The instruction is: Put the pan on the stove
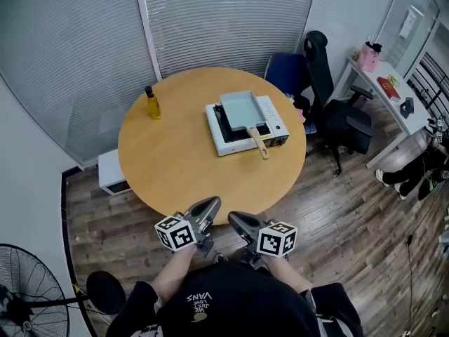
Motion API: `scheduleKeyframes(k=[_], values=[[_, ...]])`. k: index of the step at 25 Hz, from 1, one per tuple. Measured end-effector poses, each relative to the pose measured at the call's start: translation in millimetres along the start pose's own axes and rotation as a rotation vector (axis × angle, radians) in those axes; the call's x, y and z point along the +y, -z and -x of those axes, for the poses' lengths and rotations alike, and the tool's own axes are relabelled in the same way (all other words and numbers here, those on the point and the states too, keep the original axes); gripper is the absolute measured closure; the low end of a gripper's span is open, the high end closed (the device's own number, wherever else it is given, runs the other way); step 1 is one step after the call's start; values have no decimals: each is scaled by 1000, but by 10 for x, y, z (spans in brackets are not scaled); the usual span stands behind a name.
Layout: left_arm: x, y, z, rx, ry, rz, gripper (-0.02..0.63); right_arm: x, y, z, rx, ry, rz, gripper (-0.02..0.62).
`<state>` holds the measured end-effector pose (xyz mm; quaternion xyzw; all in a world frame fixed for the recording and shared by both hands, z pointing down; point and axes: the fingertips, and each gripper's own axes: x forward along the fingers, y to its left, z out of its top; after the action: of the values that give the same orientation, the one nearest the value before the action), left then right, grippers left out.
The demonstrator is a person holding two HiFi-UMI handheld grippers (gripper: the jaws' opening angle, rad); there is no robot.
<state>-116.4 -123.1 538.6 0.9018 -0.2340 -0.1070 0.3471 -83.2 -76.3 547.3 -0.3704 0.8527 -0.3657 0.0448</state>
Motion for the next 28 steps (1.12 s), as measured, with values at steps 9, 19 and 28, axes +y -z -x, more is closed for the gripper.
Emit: scheduleKeyframes(k=[9,19,28], values=[[-17,125,279,3,-64,-64,597,-20,213,-10,55,40,20,581],[-33,260,279,37,-64,-52,597,-96,279,22,65,74,23,581],[19,250,183,51,-64,-49,597,-199,234,50,51,96,12,582]])
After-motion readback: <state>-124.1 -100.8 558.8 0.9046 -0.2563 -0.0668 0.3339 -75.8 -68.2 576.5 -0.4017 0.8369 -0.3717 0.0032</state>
